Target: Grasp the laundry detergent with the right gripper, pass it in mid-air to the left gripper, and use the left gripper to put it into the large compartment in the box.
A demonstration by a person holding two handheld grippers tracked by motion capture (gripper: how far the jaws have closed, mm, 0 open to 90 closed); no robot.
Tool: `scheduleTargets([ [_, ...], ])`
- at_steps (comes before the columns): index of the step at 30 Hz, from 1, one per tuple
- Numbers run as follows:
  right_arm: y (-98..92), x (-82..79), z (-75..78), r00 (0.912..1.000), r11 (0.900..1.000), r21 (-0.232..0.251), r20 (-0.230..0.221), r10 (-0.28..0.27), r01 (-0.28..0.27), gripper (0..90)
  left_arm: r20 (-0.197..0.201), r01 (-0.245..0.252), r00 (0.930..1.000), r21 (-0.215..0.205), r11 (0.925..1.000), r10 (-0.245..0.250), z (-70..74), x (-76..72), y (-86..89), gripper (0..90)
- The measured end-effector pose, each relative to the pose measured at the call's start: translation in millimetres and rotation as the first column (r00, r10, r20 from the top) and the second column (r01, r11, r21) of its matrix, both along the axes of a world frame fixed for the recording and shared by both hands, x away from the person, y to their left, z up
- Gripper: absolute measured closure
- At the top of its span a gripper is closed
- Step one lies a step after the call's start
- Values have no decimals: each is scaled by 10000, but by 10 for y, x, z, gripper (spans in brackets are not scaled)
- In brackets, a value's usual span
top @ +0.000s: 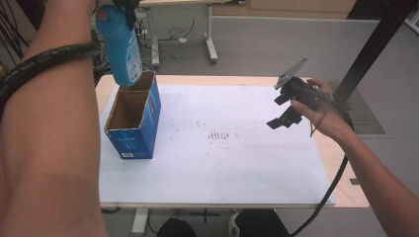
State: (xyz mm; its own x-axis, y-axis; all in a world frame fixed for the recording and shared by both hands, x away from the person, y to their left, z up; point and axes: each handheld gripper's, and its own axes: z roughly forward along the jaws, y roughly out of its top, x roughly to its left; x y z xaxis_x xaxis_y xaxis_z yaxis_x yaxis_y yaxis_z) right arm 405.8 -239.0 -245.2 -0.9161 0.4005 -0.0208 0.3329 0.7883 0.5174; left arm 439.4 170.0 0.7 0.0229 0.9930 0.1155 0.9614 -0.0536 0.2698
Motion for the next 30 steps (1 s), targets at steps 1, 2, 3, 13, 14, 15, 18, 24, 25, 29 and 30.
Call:
scheduleTargets([
  [1,-1,-3,-8,10000,10000,-56,-26,71,-71,53,-42,-190,9998,-38,9998,190,-7,8,33,372],
  [2,-3,-8,-13,10000,9999,-137,-42,84,-85,54,-46,-411,9991,-101,9991,410,-20,16,73,372],
  [3,-8,-9,-19,9999,9997,-213,-20,124,-124,54,-43,-554,9985,-142,9984,554,-33,21,105,372],
  [13,-43,12,-41,9999,9993,-334,-33,138,-139,54,-69,-1207,9927,-222,9924,1206,-154,32,294,372],
  [14,-41,10,-42,9999,9993,-342,-28,147,-148,54,-41,-1253,9921,-271,9917,1252,-168,33,301,372],
  [15,-39,9,-43,9999,9993,-337,-44,159,-160,54,-54,-1260,9920,-292,9916,1259,-181,34,308,372],
  [18,-40,10,-55,9998,9991,-380,-110,178,-182,54,-67,-1276,9918,-302,9914,1274,-212,39,323,372],
  [24,-43,-2,-52,9998,9987,-458,-36,211,-212,54,-114,-1325,9912,-393,9904,1322,-307,44,358,372],
  [25,-45,-2,-51,9998,9986,-480,-48,210,-212,54,-126,-1309,9914,-382,9907,1305,-325,44,362,372],
  [29,-54,-6,-45,9998,9985,-520,-16,193,-194,55,-143,-1331,9911,-381,9904,1327,-387,49,366,372],
  [30,-57,-9,-42,9998,9986,-506,17,180,-179,55,-142,-1342,9909,-386,9902,1338,-403,50,369,372],
])
